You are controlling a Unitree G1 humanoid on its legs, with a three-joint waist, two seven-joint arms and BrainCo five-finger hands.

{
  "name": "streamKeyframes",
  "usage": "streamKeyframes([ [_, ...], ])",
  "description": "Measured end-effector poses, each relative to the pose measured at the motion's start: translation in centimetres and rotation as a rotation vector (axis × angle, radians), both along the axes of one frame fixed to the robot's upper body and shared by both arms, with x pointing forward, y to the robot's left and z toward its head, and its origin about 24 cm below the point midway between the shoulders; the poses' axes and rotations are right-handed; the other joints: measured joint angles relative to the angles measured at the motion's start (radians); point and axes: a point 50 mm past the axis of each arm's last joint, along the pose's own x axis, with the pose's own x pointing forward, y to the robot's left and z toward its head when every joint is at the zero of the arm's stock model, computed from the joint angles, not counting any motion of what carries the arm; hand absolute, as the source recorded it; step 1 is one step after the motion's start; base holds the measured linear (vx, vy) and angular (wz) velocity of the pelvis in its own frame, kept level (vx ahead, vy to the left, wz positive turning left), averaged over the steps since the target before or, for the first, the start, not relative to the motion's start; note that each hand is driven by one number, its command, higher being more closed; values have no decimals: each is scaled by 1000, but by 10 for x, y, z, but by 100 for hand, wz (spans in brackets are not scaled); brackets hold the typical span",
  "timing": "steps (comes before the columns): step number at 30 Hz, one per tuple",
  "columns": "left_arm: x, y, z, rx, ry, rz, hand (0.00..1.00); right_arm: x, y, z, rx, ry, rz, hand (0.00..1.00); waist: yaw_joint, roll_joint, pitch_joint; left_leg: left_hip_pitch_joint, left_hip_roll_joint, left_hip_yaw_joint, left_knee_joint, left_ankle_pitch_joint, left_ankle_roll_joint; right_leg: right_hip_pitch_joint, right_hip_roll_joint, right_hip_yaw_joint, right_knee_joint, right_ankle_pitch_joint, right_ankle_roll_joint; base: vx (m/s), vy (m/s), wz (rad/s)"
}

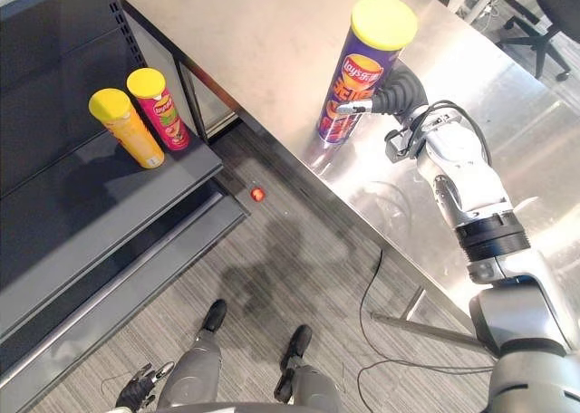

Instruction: Put the gum and the chips on the shelf.

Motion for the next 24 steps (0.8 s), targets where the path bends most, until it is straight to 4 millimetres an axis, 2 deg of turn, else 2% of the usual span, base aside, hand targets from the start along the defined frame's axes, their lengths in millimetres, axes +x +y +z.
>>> streamKeyframes([
  [9, 3, 0, 0, 11, -3, 5, 0, 1, 2, 7, 7, -22, -13, 100, 1, 0, 8, 0, 0, 2, 0, 0, 0, -1, -1, 1, 0, 0, 0, 16, 4, 0],
  [22, 2, 0, 0, 10, 5, 12, 0, 4, 10, 2, 49, -18, -5, 100, 0, 0, 8, 21, 2, 27, 0, -1, 0, 5, -1, 28, 1, 1, -1, 12, 5, -5],
  [24, 3, 0, 0, 10, 5, 13, 0, 2, 7, 8, 69, -38, -12, 100, -1, 0, 8, 26, 3, 28, 0, -2, 0, 8, -1, 30, 2, 1, -1, 6, 2, -2],
])
